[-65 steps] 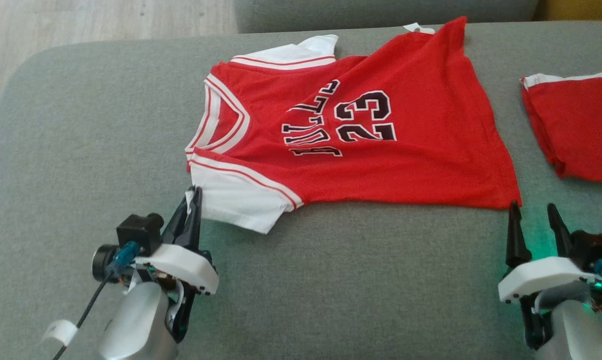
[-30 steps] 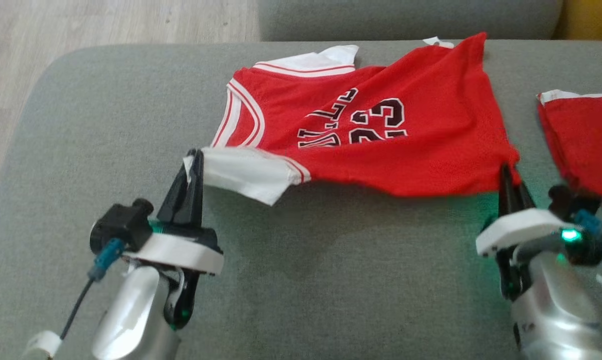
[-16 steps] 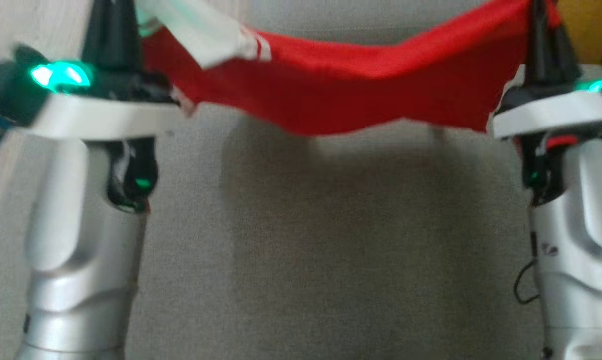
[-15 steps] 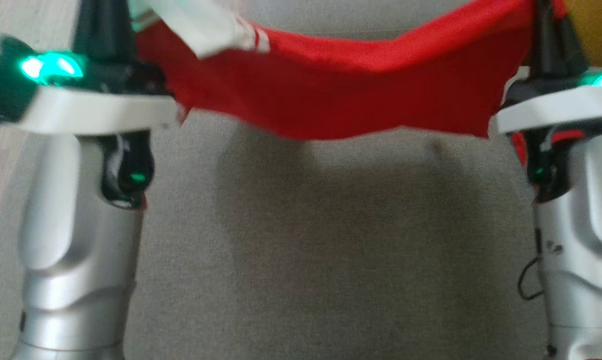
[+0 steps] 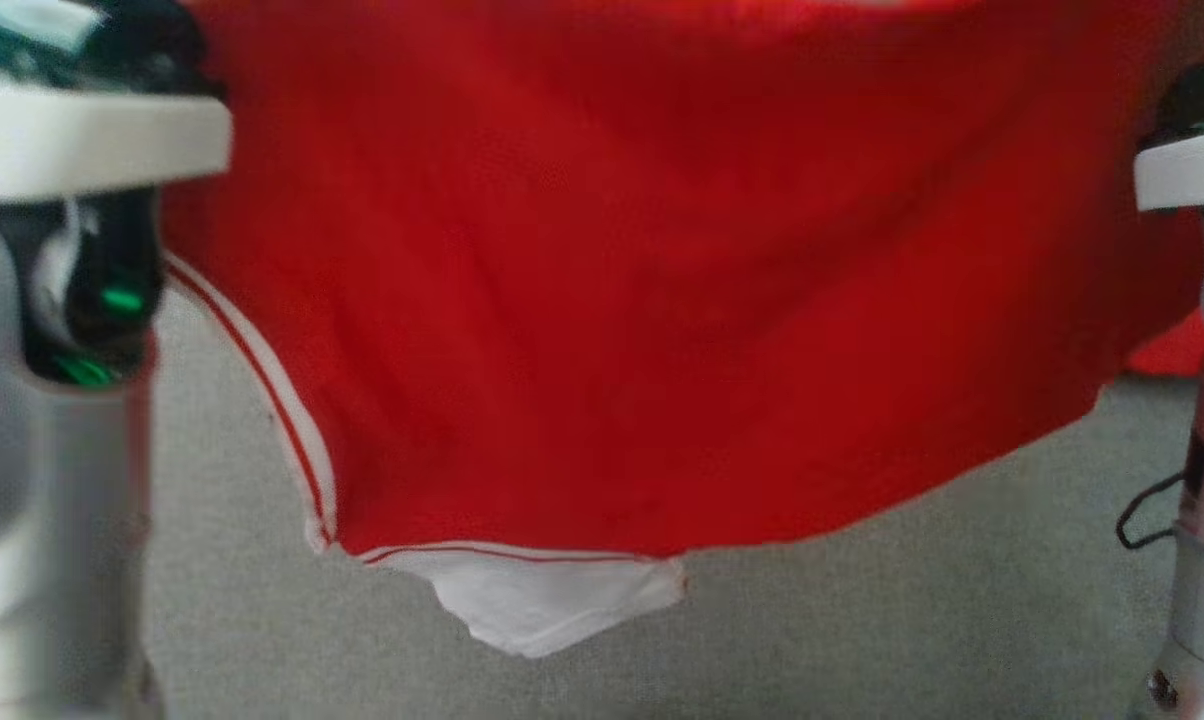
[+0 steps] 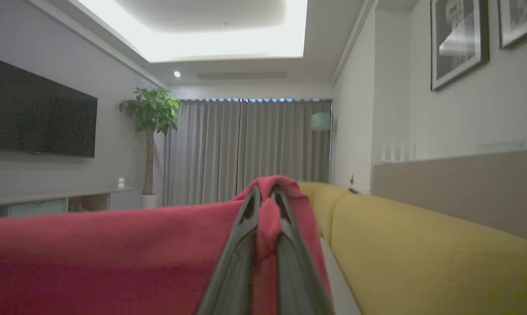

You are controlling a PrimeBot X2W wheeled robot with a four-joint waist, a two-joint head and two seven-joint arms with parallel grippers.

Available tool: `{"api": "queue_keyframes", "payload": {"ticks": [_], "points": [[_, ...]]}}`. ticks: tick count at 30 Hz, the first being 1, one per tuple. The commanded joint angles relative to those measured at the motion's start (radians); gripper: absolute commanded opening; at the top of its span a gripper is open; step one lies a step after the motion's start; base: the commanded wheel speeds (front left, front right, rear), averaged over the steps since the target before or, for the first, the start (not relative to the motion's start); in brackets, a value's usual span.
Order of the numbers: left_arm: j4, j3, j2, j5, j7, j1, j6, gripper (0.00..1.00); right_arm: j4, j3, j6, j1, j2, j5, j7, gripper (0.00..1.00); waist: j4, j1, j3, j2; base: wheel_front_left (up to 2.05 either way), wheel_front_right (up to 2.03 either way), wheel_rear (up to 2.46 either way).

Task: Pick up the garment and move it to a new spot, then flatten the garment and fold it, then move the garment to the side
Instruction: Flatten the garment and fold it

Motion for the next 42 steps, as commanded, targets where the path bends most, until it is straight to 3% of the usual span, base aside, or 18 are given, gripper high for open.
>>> {"api": "queue_keyframes", "payload": {"ticks": [1,5,8,12,16,20,27,37,42], "points": [[-0.011,0.041,0.051,0.007,0.016,-0.080,-0.001,0.00,-0.026,0.014,-0.002,-0.046,0.022,0.010,0.022,0.00,-0.011,0.0001,0.071,-0.0001,0.00,0.00,0.00],[0.138,0.039,0.111,0.016,0.034,-0.213,-0.040,0.00,0.089,-0.004,-0.002,-0.192,0.050,0.040,0.079,0.00,-0.022,0.0001,0.196,-0.0001,0.00,0.00,0.00],[0.294,0.022,0.156,0.053,-0.012,-0.358,-0.064,0.00,0.244,0.037,-0.002,-0.362,0.026,-0.011,0.055,0.00,-0.021,0.0001,0.283,-0.0001,0.00,0.00,0.00],[0.527,0.015,0.181,0.103,-0.119,-0.566,-0.072,0.00,0.510,0.080,-0.002,-0.616,0.016,-0.087,-0.062,0.00,-0.017,0.0001,0.349,-0.0001,0.00,0.00,0.00],[0.717,0.009,0.180,0.151,-0.248,-0.751,-0.070,0.00,0.737,0.011,-0.002,-0.815,0.032,-0.187,-0.223,0.00,-0.002,0.0001,0.376,-0.0001,0.00,0.00,0.00],[0.849,-0.025,0.158,0.175,-0.347,-0.834,-0.076,0.00,0.904,-0.062,-0.002,-0.900,0.046,-0.265,-0.353,0.00,0.020,0.0001,0.384,-0.0001,0.00,0.00,0.00],[0.970,-0.166,0.122,0.181,-0.414,-0.712,-0.090,0.00,1.142,-0.102,-0.002,-0.825,0.048,-0.331,-0.425,0.00,0.046,0.0001,0.372,-0.0001,0.00,0.00,0.00],[0.980,-0.357,0.139,0.074,-0.430,-0.345,-0.091,0.00,1.397,-0.037,-0.002,-0.641,-0.026,-0.395,-0.329,0.00,0.080,0.0001,0.289,-0.0001,0.00,0.00,0.00],[0.953,-0.434,0.173,0.013,-0.431,-0.190,-0.091,0.00,1.453,0.028,-0.002,-0.548,-0.062,-0.382,-0.281,0.00,0.090,0.0001,0.224,-0.0001,0.00,0.00,0.00]]}}
